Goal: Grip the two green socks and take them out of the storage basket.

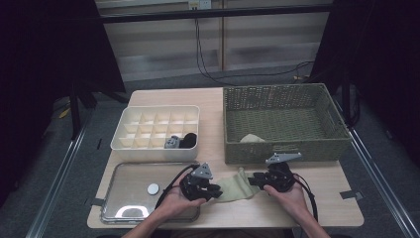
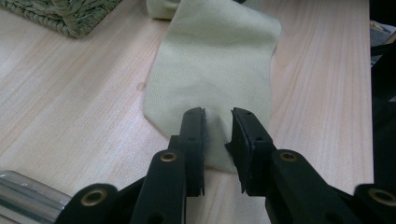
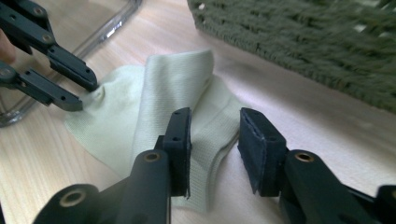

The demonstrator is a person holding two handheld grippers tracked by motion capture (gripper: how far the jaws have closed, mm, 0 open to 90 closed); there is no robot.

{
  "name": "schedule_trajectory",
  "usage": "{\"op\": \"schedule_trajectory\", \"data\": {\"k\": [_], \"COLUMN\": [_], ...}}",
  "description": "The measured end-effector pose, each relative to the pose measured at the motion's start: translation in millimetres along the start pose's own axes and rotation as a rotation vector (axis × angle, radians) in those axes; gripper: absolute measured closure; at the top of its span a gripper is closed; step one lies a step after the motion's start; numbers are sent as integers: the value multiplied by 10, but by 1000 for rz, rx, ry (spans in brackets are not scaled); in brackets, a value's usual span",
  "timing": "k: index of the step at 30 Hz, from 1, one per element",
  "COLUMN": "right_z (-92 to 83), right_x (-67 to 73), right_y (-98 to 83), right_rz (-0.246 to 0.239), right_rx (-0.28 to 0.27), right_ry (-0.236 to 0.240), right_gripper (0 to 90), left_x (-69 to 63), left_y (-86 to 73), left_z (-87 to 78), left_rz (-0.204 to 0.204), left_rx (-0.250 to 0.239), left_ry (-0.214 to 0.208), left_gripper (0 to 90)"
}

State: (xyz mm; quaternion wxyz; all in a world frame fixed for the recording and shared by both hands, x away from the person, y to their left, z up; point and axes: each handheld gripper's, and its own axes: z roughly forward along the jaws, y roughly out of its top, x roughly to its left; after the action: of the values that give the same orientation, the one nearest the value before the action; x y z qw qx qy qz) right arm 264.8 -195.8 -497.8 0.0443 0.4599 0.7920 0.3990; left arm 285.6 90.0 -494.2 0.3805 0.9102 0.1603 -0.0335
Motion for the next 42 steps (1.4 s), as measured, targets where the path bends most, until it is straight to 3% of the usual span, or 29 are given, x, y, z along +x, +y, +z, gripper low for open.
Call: {"op": "schedule_trajectory", "data": {"k": [3, 5, 7, 8, 9, 10, 14, 19, 24, 25, 28, 33, 36, 37, 39, 40, 42], "right_z": [43, 55, 54, 43, 22, -17, -167, -287, -306, -313, -319, -230, -159, -143, -116, -110, -122], "right_x": [22, 36, 34, 30, 33, 25, -14, -80, -79, -76, -59, -62, -84, -89, -100, -109, -113], "right_y": [-9, -4, -7, -7, -6, -4, -34, -159, -207, -198, -172, -105, -60, -57, -66, -74, -90], "right_rz": [-6, -10, -7, -9, -6, -2, 26, 60, 67, 65, 52, 32, 24, 20, 15, 16, 19], "right_rx": [13, 16, 20, 18, 17, 4, -26, -15, -12, -21, -48, -39, -31, -28, -10, -4, -2], "right_ry": [2, -10, -22, -20, -34, -48, -68, -82, -78, -70, -55, -40, -37, -39, -46, -46, -53], "right_gripper": [665, 742, 834, 853, 861, 864, 868, 864, 788, 786, 777, 781, 784, 784, 783, 785, 785], "left_x": [0, 4, -1, -6, 0, -9, -13, -61, -51, -48, -19, 50, 81, 72, 82, 74, 74], "left_y": [-1, 0, -10, -15, -12, -20, -32, -34, -21, -27, 14, 133, 161, 146, 125, 108, 89], "left_z": [1, -11, -5, -8, -32, -28, -48, -45, -73, -68, -100, -49, 6, 43, 62, 71, 60], "left_rz": [1, 20, 13, 2, 11, -2, 2, 7, 8, 1, 9, 7, 11, -7, 12, 6, 14], "left_rx": [-3, 14, -1, -5, 22, 10, 22, 26, 37, 2, -6, -48, -22, -33, 12, 22, 30], "left_ry": [0, 5, 1, 3, 4, 5, 5, 1, -10, -15, -16, -3, 4, -2, -1, 11, -5], "left_gripper": [743, 743, 743, 743, 743, 743, 743, 742, 722, 722, 735, 753, 754, 754, 750, 749, 746]}}
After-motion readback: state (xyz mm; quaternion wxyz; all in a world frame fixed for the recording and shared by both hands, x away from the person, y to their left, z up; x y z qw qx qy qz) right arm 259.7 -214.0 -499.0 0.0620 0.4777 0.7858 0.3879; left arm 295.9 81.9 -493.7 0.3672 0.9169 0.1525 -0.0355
